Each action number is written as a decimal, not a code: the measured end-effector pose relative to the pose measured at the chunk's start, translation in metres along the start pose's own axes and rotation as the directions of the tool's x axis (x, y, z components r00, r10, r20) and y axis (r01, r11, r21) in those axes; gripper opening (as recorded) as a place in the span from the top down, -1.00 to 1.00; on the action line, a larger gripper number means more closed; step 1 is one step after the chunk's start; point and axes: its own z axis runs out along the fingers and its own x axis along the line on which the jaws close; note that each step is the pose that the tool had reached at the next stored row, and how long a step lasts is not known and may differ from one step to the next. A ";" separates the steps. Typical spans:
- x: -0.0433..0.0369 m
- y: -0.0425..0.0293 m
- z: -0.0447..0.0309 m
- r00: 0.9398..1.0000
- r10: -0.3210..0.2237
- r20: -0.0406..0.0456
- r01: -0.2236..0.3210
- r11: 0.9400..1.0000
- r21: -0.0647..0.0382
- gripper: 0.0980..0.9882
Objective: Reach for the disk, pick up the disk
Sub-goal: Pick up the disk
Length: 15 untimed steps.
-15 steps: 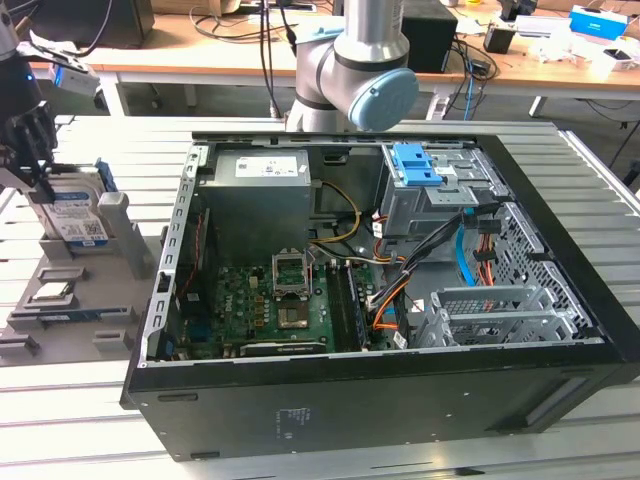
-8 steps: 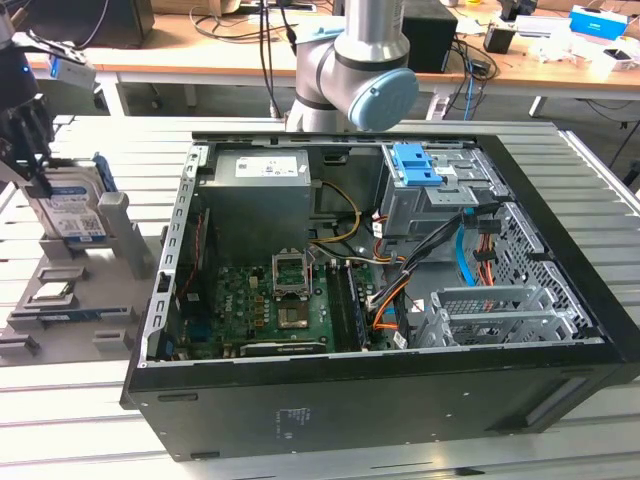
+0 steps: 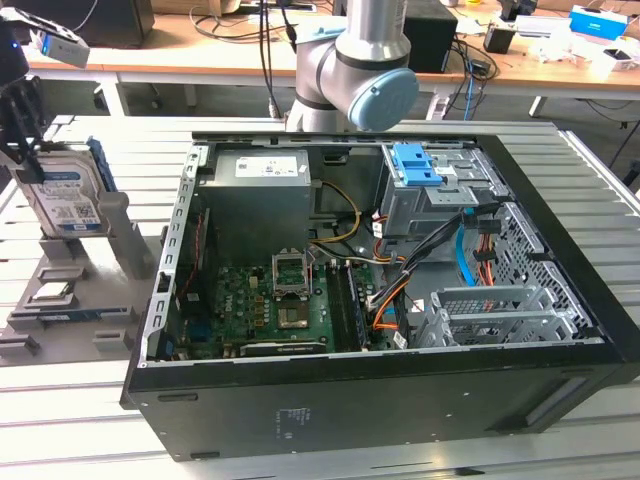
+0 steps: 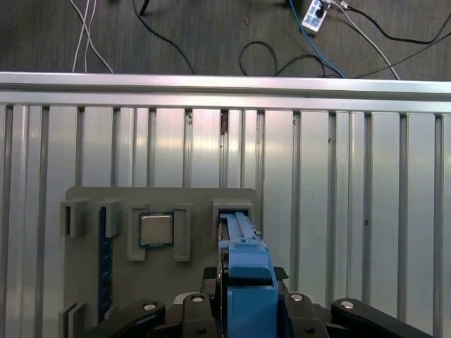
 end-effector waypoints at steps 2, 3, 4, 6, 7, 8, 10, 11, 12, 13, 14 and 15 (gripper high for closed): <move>0.0000 0.0000 -0.0034 1.000 0.000 0.000 0.000 1.000 0.000 0.39; 0.0001 0.0000 -0.0052 1.000 0.000 0.000 0.000 1.000 0.000 0.39; 0.0001 0.0000 -0.0066 1.000 0.000 0.000 0.000 1.000 0.000 0.39; 0.0001 0.0000 -0.0097 1.000 0.000 0.000 0.000 1.000 0.000 0.39; 0.0001 0.0000 -0.0109 1.000 0.000 0.000 0.000 1.000 0.000 0.39; 0.0002 0.0000 -0.0125 1.000 0.000 0.000 0.000 1.000 0.000 0.39; 0.0002 -0.0001 -0.0158 1.000 0.000 0.000 0.000 1.000 0.000 0.39; 0.0002 -0.0001 -0.0171 1.000 0.000 0.000 0.000 1.000 0.000 0.39; 0.0002 -0.0001 -0.0185 1.000 0.000 0.000 0.000 1.000 0.000 0.39; 0.0002 -0.0001 -0.0200 1.000 0.000 0.000 0.000 1.000 0.000 0.39; 0.0003 -0.0001 -0.0215 1.000 0.000 0.000 0.000 1.000 0.000 0.39; 0.0003 -0.0002 -0.0226 1.000 0.000 0.000 0.000 1.000 0.000 0.39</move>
